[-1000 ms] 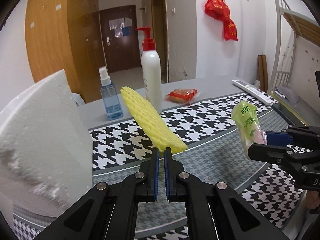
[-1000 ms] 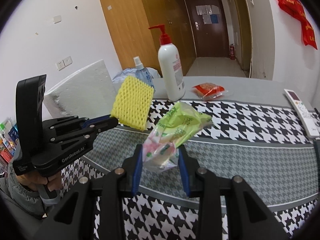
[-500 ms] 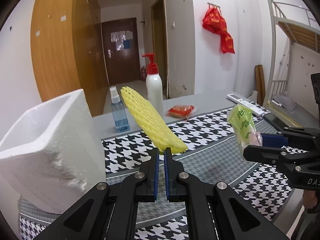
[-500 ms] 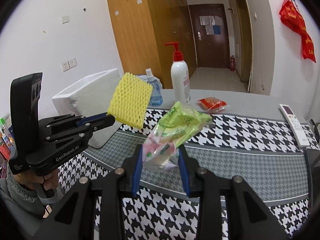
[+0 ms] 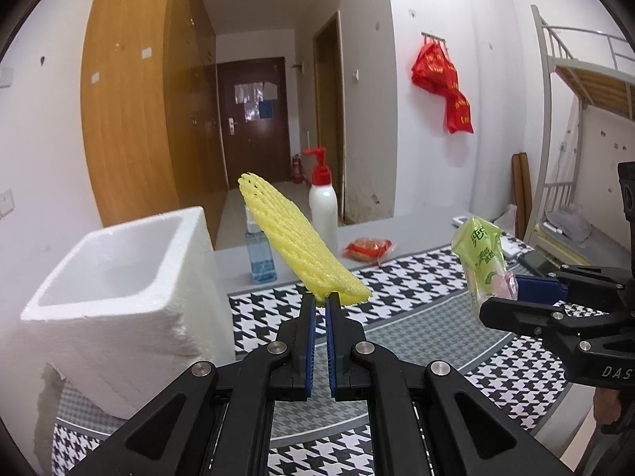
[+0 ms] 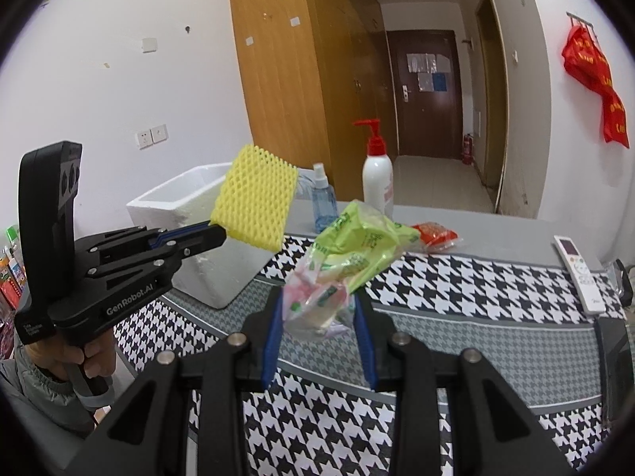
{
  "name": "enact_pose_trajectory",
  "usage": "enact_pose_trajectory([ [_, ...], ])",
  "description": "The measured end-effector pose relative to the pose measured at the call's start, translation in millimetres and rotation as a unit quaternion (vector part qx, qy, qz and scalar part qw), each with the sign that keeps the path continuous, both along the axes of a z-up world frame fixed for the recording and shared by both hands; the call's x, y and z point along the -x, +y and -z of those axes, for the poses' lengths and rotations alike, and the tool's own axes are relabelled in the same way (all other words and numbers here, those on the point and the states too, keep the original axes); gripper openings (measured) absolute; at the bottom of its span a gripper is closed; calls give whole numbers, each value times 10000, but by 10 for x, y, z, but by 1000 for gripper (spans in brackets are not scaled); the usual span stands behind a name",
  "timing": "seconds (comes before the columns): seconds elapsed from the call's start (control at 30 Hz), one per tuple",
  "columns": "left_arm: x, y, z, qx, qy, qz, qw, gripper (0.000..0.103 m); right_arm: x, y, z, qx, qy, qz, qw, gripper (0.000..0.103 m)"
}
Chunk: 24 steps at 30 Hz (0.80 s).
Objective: Organize soft objects
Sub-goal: 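Carry the sponge and packet over the white foam box with both grippers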
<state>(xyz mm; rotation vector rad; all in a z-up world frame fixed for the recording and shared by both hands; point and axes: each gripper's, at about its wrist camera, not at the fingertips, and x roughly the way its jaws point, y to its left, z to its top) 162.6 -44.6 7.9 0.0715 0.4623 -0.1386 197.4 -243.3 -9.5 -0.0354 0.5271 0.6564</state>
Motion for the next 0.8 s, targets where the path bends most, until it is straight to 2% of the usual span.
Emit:
enact_pose_trajectory([
  [0.37, 131, 199, -209, 18, -341, -243, 9991, 5, 61, 122, -198, -127, -319, -166, 9993, 38],
  [0.8, 190, 317, -310, 1, -448, -394, 9982, 5, 48, 354, -349, -109, -570, -346, 9977, 38],
])
